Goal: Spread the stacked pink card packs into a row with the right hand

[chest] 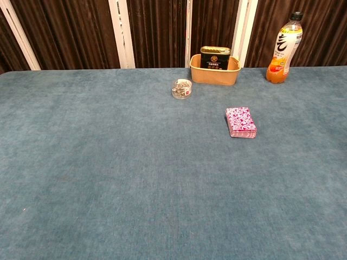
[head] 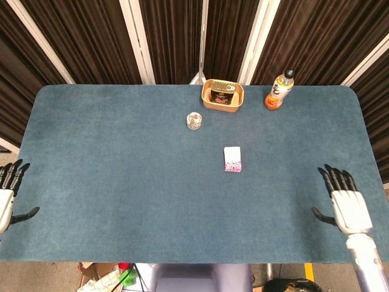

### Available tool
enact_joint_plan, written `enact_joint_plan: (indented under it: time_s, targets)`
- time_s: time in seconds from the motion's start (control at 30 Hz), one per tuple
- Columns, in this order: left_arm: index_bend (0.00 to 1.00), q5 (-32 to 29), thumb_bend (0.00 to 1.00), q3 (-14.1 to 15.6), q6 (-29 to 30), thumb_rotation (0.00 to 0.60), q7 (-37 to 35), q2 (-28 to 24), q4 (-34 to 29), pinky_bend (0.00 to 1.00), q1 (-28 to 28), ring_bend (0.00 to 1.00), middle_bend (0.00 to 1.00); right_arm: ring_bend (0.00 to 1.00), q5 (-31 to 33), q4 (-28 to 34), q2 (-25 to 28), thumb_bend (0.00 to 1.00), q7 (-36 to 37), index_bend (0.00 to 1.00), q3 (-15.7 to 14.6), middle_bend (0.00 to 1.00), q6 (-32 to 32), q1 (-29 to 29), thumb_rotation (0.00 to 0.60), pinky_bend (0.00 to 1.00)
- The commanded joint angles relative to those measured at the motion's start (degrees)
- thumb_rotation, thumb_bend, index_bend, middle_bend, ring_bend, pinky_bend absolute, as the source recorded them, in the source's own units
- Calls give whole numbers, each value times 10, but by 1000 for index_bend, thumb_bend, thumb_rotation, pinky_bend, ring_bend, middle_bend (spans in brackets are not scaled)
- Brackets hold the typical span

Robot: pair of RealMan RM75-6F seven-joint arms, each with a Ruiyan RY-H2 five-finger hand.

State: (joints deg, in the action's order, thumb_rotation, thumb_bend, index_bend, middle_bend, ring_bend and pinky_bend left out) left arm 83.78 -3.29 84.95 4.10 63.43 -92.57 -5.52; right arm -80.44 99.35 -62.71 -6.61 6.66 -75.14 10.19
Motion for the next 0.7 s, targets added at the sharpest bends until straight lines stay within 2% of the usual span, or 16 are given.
enact_joint_plan:
  time_s: [0.03, 0.17, 0.37, 0.6, 0.7]
  targets:
    - [0, 3, 37, 1, -1, 600, -4, 0, -2, 0, 0, 0, 0, 0, 58, 40, 11, 244, -48, 0, 38, 0, 70, 58, 600, 0]
    - [0, 8, 37, 2, 1, 600, -12, -1, 0, 0, -1, 0, 0, 0, 129, 50, -14, 244, -132, 1, 70, 0, 128, 125, 600, 0]
    - [0, 7, 37, 5, -9, 600, -29, -8, -4, 0, -2, 0, 0, 0, 242, 23, -87, 243, -250, 80, 90, 0, 178, 215, 600, 0]
    - [0, -1, 37, 6, -20, 600, -47, -16, -9, 0, -3, 0, 0, 0, 372, -38, -175, 244, -318, 80, 105, 0, 200, 298, 600, 0]
    - [0, -4, 37, 6, -26, 600, -52, -19, -11, 0, -4, 0, 0, 0, 410, -61, -200, 244, -338, 79, 106, 0, 203, 325, 600, 0]
